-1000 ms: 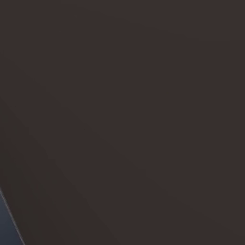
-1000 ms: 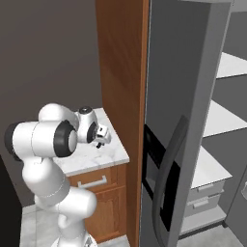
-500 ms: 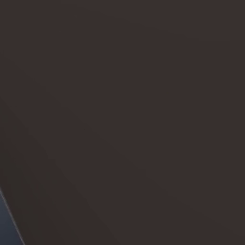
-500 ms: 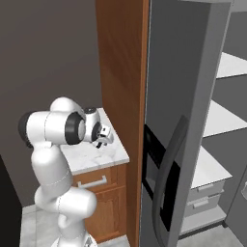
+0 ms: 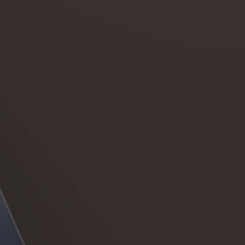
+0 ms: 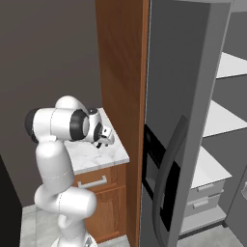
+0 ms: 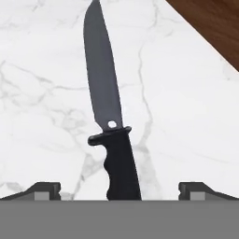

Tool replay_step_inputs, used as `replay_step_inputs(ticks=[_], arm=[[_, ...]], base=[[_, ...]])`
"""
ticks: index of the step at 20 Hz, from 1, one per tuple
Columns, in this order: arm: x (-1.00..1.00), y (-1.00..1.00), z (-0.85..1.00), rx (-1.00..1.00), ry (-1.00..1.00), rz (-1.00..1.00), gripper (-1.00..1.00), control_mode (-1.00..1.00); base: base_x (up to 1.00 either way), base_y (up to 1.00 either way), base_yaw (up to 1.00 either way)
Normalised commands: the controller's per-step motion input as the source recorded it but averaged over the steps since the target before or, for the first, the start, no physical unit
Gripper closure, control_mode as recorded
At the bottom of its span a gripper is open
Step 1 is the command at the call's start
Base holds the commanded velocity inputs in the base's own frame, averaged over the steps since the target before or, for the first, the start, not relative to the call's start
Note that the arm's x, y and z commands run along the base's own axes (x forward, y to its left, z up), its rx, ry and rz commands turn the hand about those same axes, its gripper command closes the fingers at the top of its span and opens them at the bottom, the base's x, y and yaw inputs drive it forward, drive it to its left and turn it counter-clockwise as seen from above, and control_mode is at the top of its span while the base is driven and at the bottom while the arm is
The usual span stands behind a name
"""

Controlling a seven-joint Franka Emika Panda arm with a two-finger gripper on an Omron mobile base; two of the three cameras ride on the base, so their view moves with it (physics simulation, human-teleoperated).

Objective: Retrieve the butter from the fridge and place it on a plate on the dining table. Then retrieve the butter knife by the fridge and place it near the plate.

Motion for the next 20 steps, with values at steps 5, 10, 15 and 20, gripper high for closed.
replay_step_inputs(ticks=[5, 10, 15, 20], arm=[[0.18, 0.00, -0.22, 0.00, 0.00, 0.00, 1.00, -1.00], [0.12, 0.00, -0.23, 0.00, 0.00, 0.00, 1.00, -1.00], [0.08, 0.01, -0.22, 0.00, 0.00, 0.00, 1.00, -1.00], [0.01, 0.13, -0.16, 0.00, 0.00, 0.00, 1.00, -1.00]], base=[[0.00, 0.00, 0.00], [0.00, 0.00, 0.00], [0.00, 0.00, 0.00], [0.00, 0.00, 0.00]])
